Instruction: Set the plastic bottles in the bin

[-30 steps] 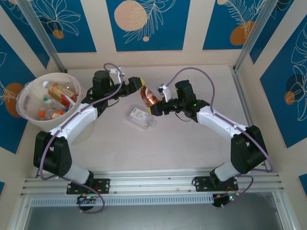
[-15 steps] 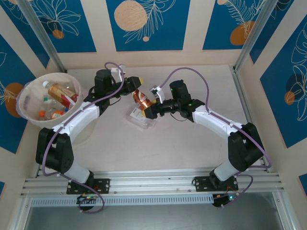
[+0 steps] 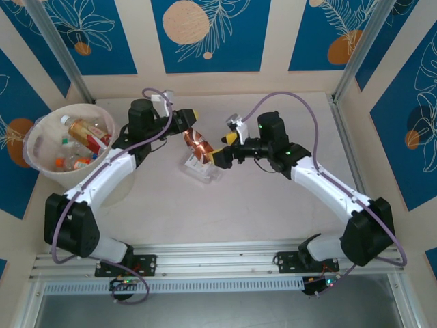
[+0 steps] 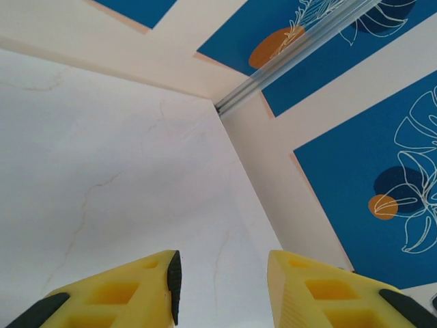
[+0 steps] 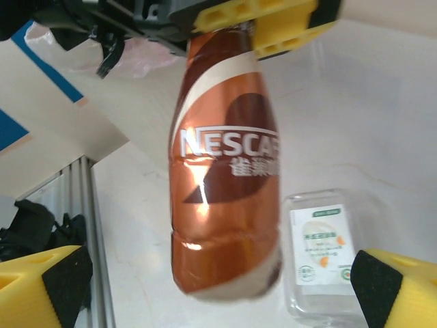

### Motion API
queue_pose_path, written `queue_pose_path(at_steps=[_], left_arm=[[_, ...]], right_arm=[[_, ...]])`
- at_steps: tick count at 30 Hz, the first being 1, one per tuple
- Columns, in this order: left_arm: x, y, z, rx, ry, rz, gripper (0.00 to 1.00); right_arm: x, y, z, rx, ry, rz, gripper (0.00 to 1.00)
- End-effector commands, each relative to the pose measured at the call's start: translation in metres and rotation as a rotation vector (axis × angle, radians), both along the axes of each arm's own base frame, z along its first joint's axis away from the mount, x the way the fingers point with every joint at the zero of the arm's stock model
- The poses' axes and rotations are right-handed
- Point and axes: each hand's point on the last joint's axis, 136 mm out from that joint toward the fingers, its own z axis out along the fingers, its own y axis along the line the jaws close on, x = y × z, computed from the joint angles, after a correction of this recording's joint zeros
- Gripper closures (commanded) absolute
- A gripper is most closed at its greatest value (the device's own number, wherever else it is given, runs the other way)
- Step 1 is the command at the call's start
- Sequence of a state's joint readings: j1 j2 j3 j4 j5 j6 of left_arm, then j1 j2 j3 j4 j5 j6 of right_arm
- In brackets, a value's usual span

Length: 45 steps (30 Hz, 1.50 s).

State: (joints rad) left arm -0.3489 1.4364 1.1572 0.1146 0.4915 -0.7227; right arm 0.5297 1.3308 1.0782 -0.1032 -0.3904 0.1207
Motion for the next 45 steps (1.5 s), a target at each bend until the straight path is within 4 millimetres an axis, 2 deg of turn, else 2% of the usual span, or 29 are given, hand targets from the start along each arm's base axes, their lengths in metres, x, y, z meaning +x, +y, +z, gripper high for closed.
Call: queue_pose_path(at_steps=[1,4,6,8,11,13,16,18,19,23,26,27,28,31,34,39,40,41,45], left_arm=[[-0.004,0.015,0.01,0.04,-0.057,0.039,1.0],[-0.024,0.006,0.032,0.031,-0.144,-0.065,1.0],[-0.037,0.008,0.048,0.049,-0.193,-0.093,1.0],[-0.043,0.022,0.055,0.134,-0.226,-0.034,1.0],[-0.05,0.053,0.07,0.264,-0.283,0.104,1.0],[-0.057,0.07,0.082,0.321,-0.316,0.175,1.0],[-0.069,0.097,0.11,0.399,-0.365,0.288,1.0],[-0.078,0.124,0.132,0.465,-0.391,0.415,1.0],[-0.083,0.145,0.144,0.512,-0.394,0.512,1.0],[-0.113,0.25,0.182,0.761,-0.362,1.036,1.0],[-0.134,0.306,0.199,0.955,-0.299,1.347,1.0],[-0.134,0.317,0.198,0.967,-0.261,1.369,1.0],[-0.129,0.326,0.187,0.943,-0.196,1.337,1.0],[-0.106,0.348,0.144,0.837,0.008,1.235,1.0],[-0.096,0.376,0.112,0.763,0.134,1.251,1.0],[-0.084,0.388,0.051,0.477,0.279,1.152,1.0],[-0.084,0.389,0.035,0.455,0.314,1.144,0.92],[-0.088,0.392,0.02,0.464,0.355,1.15,0.79],[-0.099,0.401,-0.03,0.529,0.488,1.167,0.59]], right_arm=[[0.014,-0.024,-0.01,-0.068,-0.027,-0.145,0.01],[0.042,-0.053,-0.015,-0.094,-0.019,-0.36,0.01],[0.059,-0.075,-0.024,-0.108,0.028,-0.491,0.01],[0.076,-0.102,-0.038,-0.113,0.112,-0.638,0.01],[0.09,-0.136,-0.061,-0.117,0.253,-0.804,0.01],[0.094,-0.146,-0.073,-0.101,0.321,-0.844,0.01],[0.095,-0.146,-0.079,-0.071,0.368,-0.837,0.01],[0.096,-0.143,-0.077,-0.06,0.373,-0.823,0.01],[0.096,-0.141,-0.075,-0.055,0.374,-0.814,0.01],[0.097,-0.14,-0.071,-0.049,0.364,-0.809,0.01],[0.099,-0.14,-0.069,-0.046,0.354,-0.808,0.01],[0.1,-0.14,-0.068,-0.045,0.35,-0.807,0.01],[0.101,-0.139,-0.069,-0.046,0.351,-0.807,0.01],[0.104,-0.139,-0.069,-0.039,0.35,-0.804,0.01],[0.104,-0.134,-0.067,-0.032,0.35,-0.78,0.01],[0.102,-0.134,-0.065,-0.042,0.337,-0.77,0.01],[0.102,-0.135,-0.065,-0.045,0.335,-0.77,0.01],[0.103,-0.135,-0.065,-0.044,0.334,-0.771,0.01],[0.104,-0.131,-0.064,-0.03,0.337,-0.752,0.01]])
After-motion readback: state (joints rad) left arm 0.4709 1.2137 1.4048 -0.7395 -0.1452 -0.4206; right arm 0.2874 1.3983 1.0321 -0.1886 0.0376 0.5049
